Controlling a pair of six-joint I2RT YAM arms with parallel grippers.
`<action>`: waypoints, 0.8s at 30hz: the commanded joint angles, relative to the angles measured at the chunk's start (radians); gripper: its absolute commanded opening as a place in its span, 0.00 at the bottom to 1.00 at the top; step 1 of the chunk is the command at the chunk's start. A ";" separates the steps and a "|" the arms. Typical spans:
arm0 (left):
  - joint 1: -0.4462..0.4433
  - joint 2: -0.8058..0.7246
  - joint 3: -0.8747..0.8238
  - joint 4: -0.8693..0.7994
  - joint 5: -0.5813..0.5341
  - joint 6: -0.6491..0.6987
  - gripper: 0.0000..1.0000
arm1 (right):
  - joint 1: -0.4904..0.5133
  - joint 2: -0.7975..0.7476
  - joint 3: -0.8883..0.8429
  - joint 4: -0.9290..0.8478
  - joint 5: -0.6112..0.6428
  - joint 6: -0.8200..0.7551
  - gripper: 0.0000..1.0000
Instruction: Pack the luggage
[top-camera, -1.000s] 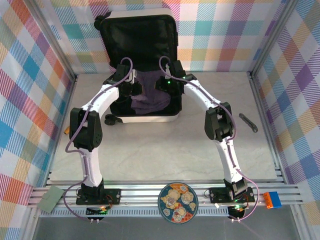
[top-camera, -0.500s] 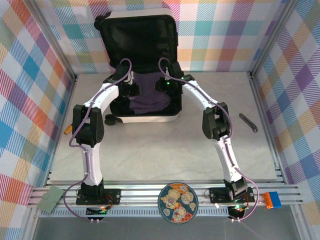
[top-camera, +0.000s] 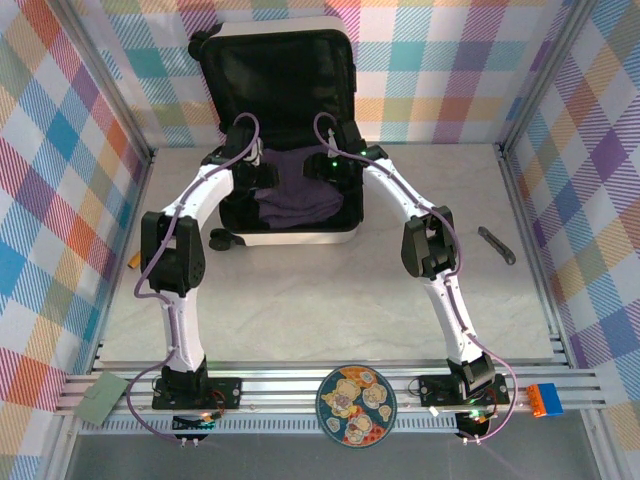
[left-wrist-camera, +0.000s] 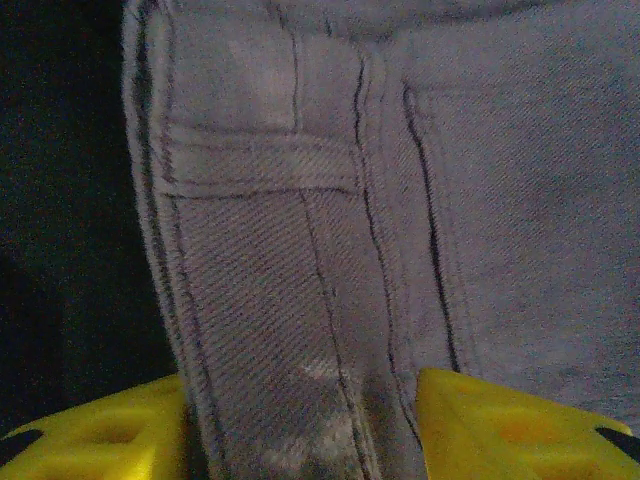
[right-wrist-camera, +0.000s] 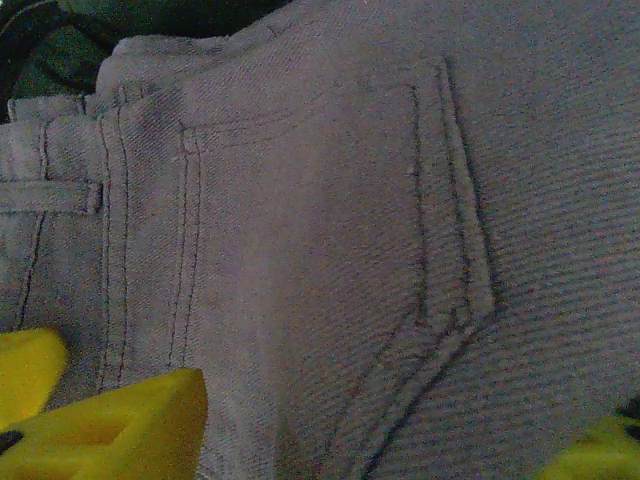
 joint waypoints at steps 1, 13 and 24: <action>0.009 -0.085 0.023 -0.010 -0.027 0.009 0.56 | -0.006 -0.037 0.040 -0.028 0.051 -0.054 0.68; -0.004 -0.166 -0.024 0.015 0.044 -0.008 0.57 | -0.008 -0.101 0.039 -0.061 0.129 -0.107 0.78; -0.061 -0.162 -0.031 0.035 0.067 -0.007 0.57 | -0.005 -0.184 -0.016 -0.047 0.108 -0.132 0.79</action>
